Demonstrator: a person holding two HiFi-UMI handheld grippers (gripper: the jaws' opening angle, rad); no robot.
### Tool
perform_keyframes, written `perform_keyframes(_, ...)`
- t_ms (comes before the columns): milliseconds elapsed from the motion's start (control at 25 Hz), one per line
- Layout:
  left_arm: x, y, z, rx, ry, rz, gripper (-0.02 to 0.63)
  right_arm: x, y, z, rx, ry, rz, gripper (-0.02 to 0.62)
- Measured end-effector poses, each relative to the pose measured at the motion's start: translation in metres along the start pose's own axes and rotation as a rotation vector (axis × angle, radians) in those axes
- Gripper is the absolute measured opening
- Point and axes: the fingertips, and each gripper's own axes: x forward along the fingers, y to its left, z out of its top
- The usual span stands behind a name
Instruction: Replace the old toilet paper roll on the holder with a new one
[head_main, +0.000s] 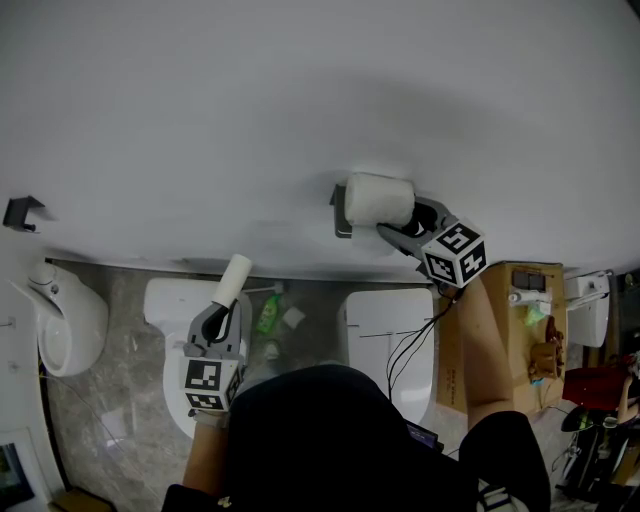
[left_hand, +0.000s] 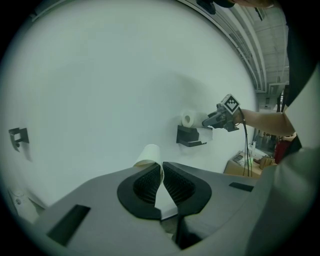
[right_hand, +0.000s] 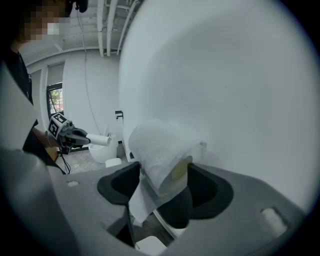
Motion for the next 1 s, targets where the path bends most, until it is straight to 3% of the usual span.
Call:
perform_keyframes(280, -0.002, -0.005, 0.004, 0.007, -0.028, -0.037, 0.029, -0.016, 0.001, 0.001, 0.028, -0.025, -0.038, 0.311)
perform_keyframes(600, 0.011, -0.023, 0.005, 0.064, -0.023, -0.14, 0.029, -0.069, 0.015, 0.008, 0.078, -0.168, -0.147, 0.3)
perform_keyframes(1000, 0.035, -0.075, 0.029, 0.148, -0.036, -0.317, 0.029, -0.156, 0.048, -0.014, 0.147, -0.371, -0.413, 0.113)
